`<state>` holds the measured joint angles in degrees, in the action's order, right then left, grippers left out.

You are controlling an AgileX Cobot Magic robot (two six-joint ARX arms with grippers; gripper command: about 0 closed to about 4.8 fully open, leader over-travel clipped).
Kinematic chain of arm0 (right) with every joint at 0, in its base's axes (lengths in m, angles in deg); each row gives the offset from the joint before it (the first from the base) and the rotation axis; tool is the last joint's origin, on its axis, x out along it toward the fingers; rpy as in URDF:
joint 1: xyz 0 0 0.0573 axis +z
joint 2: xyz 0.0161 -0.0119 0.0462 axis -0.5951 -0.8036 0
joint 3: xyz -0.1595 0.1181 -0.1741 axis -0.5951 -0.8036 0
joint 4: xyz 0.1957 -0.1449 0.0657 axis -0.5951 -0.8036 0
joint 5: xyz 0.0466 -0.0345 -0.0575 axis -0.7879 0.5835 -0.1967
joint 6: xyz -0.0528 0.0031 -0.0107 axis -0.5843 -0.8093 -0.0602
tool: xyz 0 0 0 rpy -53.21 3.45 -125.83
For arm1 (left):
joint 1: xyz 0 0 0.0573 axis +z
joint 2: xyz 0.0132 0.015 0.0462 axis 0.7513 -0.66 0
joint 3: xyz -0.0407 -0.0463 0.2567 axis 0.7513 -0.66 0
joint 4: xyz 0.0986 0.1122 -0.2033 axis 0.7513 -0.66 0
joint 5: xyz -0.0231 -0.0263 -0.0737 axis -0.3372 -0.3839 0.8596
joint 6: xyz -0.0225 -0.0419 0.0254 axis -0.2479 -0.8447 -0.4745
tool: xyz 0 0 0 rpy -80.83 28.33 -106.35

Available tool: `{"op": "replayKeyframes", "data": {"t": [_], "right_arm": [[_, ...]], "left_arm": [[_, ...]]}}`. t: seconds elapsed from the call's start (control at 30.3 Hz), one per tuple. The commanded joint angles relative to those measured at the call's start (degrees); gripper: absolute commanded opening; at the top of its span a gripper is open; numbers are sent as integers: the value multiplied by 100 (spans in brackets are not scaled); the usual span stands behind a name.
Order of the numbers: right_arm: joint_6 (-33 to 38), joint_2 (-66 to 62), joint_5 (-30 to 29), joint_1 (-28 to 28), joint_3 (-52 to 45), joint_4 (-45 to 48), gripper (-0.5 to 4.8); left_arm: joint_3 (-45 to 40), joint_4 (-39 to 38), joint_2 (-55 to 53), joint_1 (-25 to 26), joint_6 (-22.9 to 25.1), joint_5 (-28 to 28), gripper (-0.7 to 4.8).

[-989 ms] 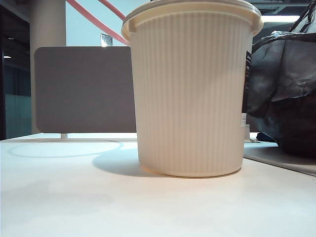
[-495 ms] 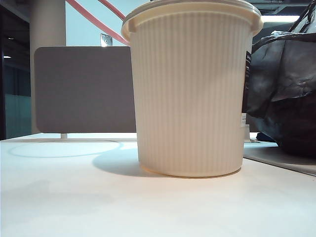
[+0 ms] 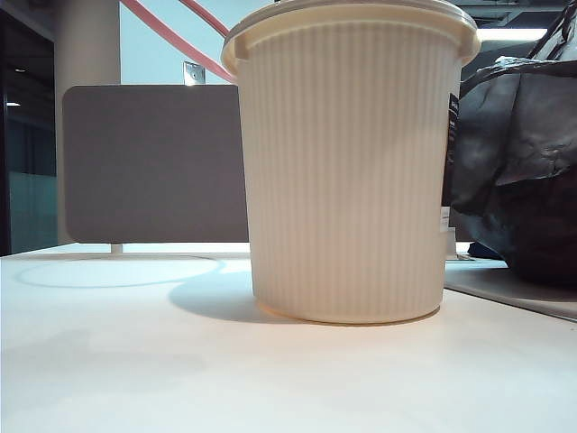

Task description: Open the ring lid of the trash can, pull out the black garbage bag inside, and place it on the table.

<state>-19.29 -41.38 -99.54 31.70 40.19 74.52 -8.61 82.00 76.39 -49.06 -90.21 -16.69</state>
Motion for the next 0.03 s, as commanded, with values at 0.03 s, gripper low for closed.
{"op": "replayKeyframes", "data": {"t": [0.03], "right_arm": [[-17,-4,9,-4,-11,101,-1]], "left_arm": [[15,68,-4,7,2,9,-6]]}}
